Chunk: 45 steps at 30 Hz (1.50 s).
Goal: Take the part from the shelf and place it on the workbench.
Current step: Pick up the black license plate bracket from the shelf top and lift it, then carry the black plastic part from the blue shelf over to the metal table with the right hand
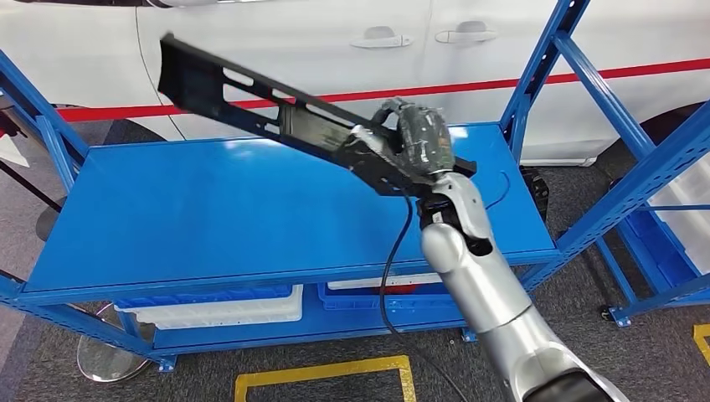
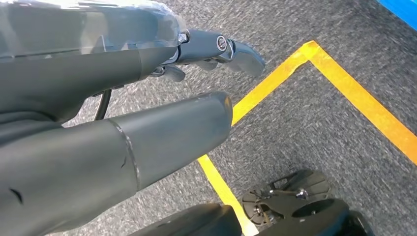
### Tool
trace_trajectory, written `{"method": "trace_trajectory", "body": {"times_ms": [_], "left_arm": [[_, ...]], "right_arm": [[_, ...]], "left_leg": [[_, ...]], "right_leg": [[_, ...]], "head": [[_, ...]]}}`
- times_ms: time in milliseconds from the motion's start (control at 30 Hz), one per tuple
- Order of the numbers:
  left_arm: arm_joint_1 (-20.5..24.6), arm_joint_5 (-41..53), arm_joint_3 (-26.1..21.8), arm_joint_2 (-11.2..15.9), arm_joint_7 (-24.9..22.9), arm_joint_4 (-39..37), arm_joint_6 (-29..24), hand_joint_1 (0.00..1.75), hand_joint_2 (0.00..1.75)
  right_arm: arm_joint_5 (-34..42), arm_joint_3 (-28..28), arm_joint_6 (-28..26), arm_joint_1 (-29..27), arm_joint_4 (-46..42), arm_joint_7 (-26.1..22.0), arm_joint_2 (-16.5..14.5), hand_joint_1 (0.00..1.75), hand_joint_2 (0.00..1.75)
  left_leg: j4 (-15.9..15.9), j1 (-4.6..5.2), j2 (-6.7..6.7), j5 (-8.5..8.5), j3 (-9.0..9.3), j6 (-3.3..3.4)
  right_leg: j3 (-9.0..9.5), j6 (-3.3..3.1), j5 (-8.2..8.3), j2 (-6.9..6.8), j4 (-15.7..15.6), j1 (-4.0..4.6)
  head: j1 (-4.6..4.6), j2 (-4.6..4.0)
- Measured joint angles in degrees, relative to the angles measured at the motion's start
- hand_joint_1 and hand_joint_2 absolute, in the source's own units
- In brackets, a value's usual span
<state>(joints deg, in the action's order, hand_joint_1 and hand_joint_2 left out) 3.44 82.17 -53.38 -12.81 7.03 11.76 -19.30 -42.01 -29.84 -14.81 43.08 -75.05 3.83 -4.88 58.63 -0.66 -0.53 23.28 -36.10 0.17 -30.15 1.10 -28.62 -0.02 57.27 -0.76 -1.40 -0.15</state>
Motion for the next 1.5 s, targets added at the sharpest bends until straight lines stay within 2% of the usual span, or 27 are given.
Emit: {"method": "trace_trajectory", "body": {"times_ms": [100,200,467,533,633,767,867,1000,1300,1367,1433,1500], "left_arm": [[0.0,-0.5,-0.5,0.0,0.0,0.0,-0.2,0.00,0.00],[0.0,-0.6,-0.7,0.0,0.0,0.0,-0.3,0.00,0.00],[0.0,-0.8,-0.8,0.0,-0.1,0.0,-0.4,0.00,0.00],[0.0,-1.0,-0.9,0.0,0.0,0.0,-0.4,0.00,0.00],[0.0,-2.4,-1.5,0.0,1.3,0.0,-0.2,0.00,0.00],[0.1,-6.6,-3.6,-0.1,5.4,0.0,1.4,0.00,1.75],[0.2,-10.4,-6.0,-0.1,10.3,0.0,3.2,0.00,1.75],[0.4,-13.4,-9.0,-0.2,15.9,0.0,5.8,0.00,1.75],[0.6,-14.1,-10.7,-0.5,20.5,0.0,4.2,0.00,1.75],[0.6,-15.0,-11.3,-0.5,22.4,0.0,5.5,0.00,1.75],[0.7,-15.9,-11.9,-0.5,23.5,0.0,8.3,0.00,0.87],[0.9,-16.5,-12.5,-0.5,23.9,0.0,10.0,0.00,0.87]], "right_arm": [[5.0,2.8,-1.7,-2.7,-7.6,-1.5,2.9,1.75,1.75],[6.4,4.8,-2.3,-4.6,-12.1,-2.2,5.1,1.75,1.75],[9.6,6.8,-3.8,-7.6,-16.4,-3.5,7.3,1.75,1.75],[13.1,7.8,-4.5,-9.5,-17.4,-5.3,7.7,1.75,1.75],[23.0,9.1,-5.2,-14.8,-20.4,-11.2,7.9,1.75,1.75],[32.2,9.0,-5.9,-24.3,-26.8,-18.6,7.3,1.75,1.75],[36.1,8.9,-6.1,-30.1,-30.7,-21.8,7.1,1.75,1.75],[36.7,8.8,-7.1,-35.2,-34.5,-24.2,7.1,1.75,1.75],[35.9,8.9,-8.0,-39.0,-36.9,-25.0,7.1,1.75,1.75],[36.0,9.2,-7.9,-40.0,-37.1,-25.2,7.1,1.75,1.75],[36.1,9.5,-7.8,-40.8,-37.2,-25.5,7.1,1.75,1.75],[36.1,9.7,-7.7,-41.3,-37.3,-25.6,7.1,1.75,1.75]], "left_leg": [[0.0,0.03,0.00,0.02,-0.01,0.03],[0.0,0.05,0.03,0.04,0.00,0.05],[0.0,0.03,0.04,0.01,0.05,0.03],[0.0,0.02,0.04,0.02,0.04,0.03],[0.0,0.02,0.01,0.06,0.03,0.04],[0.0,0.03,-0.04,0.15,0.01,0.02],[0.0,0.03,-0.04,0.18,0.01,0.01],[0.0,0.03,-0.03,0.18,0.05,0.00],[0.0,0.03,0.00,0.15,0.14,0.02],[0.0,0.04,-0.01,0.15,0.14,0.02],[0.0,0.04,-0.01,0.15,0.13,0.02],[0.0,0.04,0.00,0.15,0.13,0.02]], "right_leg": [[0.02,0.01,0.00,0.01,0.0,-0.01],[0.00,0.04,0.02,0.07,0.0,-0.01],[0.03,0.07,0.03,0.04,0.0,0.04],[0.03,0.08,0.03,0.04,0.0,0.03],[0.05,0.10,-0.03,0.01,0.0,0.02],[0.06,0.13,-0.13,-0.02,0.0,0.00],[0.05,0.13,-0.17,-0.02,0.0,0.00],[0.04,0.13,-0.17,-0.01,0.0,0.00],[0.10,0.14,-0.16,0.00,0.0,0.00],[0.10,0.14,-0.16,0.00,0.0,-0.01],[0.09,0.14,-0.16,0.00,0.0,-0.01],[0.09,0.14,-0.16,0.01,0.0,-0.01]], "head": [[0.00,0.00],[0.00,0.00],[0.00,0.00],[0.01,0.00],[0.00,0.00],[-0.01,0.00],[-0.01,0.00],[0.00,0.00],[-0.01,0.00],[-0.01,0.00],[-0.01,0.00],[-0.01,0.00]]}}
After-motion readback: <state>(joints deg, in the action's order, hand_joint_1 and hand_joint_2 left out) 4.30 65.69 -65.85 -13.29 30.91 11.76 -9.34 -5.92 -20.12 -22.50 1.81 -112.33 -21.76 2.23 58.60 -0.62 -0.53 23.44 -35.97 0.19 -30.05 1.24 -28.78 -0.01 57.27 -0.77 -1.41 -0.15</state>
